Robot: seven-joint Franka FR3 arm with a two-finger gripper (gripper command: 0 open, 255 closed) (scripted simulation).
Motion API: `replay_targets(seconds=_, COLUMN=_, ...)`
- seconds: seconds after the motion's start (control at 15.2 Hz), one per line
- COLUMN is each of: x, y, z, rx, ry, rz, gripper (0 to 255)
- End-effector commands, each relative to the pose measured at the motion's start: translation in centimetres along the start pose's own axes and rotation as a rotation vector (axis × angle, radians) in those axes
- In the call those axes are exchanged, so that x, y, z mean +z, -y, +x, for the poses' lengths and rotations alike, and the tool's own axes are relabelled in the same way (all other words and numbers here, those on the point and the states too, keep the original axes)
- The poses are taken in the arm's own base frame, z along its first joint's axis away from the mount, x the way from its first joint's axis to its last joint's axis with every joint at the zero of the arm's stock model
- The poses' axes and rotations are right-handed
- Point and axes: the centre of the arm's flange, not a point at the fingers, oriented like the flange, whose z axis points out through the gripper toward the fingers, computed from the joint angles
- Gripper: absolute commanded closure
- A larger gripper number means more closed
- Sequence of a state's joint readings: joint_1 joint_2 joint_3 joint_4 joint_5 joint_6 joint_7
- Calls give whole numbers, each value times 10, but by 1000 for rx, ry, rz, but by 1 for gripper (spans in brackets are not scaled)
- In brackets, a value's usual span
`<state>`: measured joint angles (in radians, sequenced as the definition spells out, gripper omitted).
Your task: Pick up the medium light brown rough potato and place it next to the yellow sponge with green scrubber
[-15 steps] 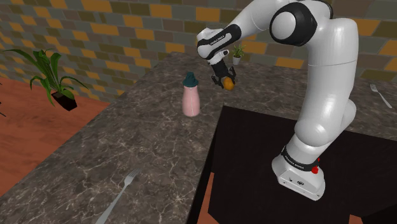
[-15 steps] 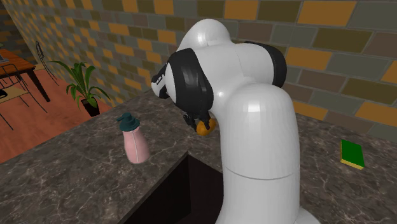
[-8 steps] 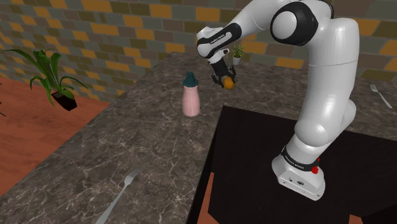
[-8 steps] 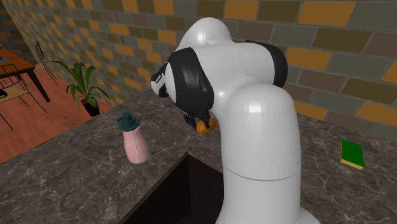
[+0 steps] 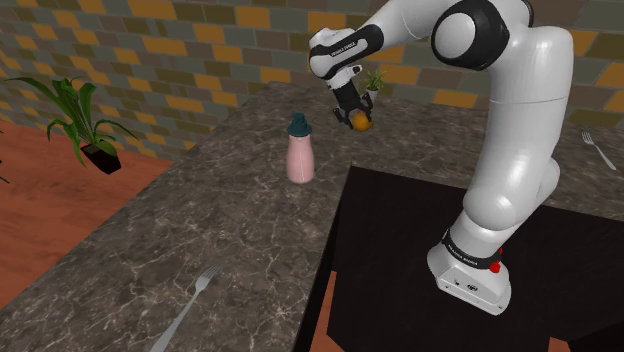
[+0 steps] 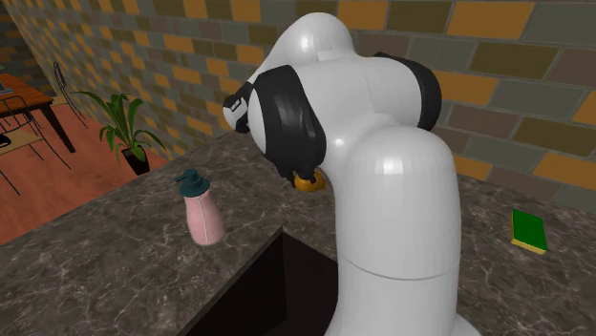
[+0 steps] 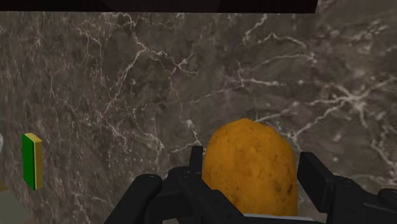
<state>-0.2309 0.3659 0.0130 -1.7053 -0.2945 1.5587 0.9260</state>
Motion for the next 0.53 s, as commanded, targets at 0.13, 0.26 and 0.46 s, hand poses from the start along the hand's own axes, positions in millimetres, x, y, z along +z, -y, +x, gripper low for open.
replay_targets(seconds=0.13, x=-18, y=-12, z=-2, rx=0, ry=0, rz=0, gripper=255)
replay_targets(seconds=0.26, x=-27, y=-17, z=-3, rx=0, ry=0, rz=0, gripper=255)
replay_targets(seconds=0.46, x=-40, y=-26, z=-5, rx=0, ry=0, rz=0, gripper=255)
